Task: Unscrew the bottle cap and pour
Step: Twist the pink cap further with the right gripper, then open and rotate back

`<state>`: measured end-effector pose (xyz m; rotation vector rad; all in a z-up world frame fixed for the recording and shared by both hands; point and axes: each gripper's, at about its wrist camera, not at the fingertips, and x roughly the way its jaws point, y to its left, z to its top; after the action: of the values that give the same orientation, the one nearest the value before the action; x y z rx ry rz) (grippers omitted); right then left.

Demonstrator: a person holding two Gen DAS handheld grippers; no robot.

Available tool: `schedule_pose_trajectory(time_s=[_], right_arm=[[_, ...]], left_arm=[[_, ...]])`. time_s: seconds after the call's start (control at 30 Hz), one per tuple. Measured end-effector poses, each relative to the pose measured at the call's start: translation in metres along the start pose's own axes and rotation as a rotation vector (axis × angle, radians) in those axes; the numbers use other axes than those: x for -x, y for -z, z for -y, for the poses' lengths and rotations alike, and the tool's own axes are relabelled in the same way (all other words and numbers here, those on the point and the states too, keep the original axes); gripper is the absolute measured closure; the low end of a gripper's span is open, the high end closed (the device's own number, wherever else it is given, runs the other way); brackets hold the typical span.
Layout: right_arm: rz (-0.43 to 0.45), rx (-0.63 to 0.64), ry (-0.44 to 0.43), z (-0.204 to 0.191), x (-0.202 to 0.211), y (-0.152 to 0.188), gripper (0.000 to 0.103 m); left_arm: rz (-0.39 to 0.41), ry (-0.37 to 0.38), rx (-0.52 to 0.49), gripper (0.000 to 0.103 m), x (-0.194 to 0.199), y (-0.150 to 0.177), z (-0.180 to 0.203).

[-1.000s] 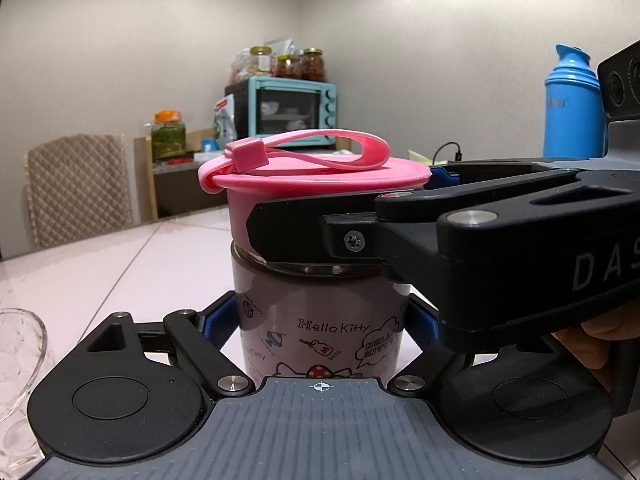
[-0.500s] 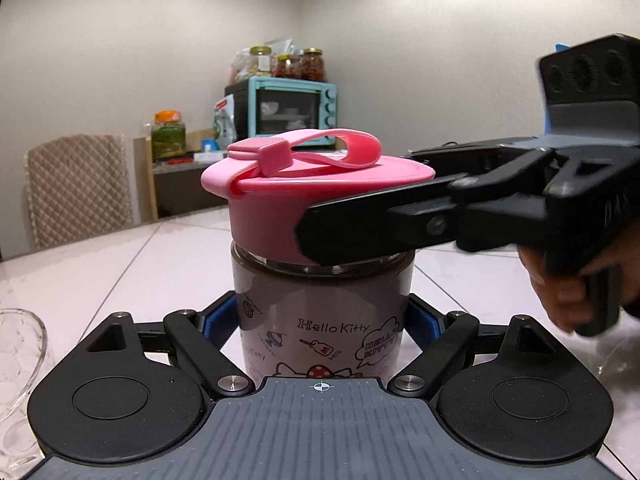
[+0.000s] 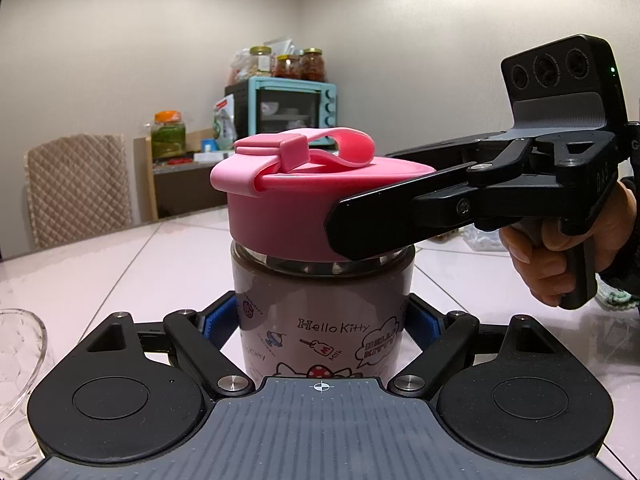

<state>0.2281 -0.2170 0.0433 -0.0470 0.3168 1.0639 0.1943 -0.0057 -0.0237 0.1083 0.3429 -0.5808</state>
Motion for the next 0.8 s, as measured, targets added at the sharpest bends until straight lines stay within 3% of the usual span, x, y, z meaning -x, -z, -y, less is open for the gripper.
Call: schedule_pose_trajectory(time_s=[0.23,0.57,0.8], right_arm=[[0.015,-0.021,0.131,-0.024,0.01,0.006,0.003],[0.098,-0.033,0.373,-0.065,0.008,0.018,0.003],[0.094,-0.055,0.445,-0.066,-0.005,0.022,0.003]], left_arm=[[0.0,0.0,-0.001,0.014,0.0,0.0,0.001],[0.0,0.001,-0.001,0.014,0.0,0.0,0.001],[0.0,0.001,-0.001,0.014,0.0,0.0,0.001]])
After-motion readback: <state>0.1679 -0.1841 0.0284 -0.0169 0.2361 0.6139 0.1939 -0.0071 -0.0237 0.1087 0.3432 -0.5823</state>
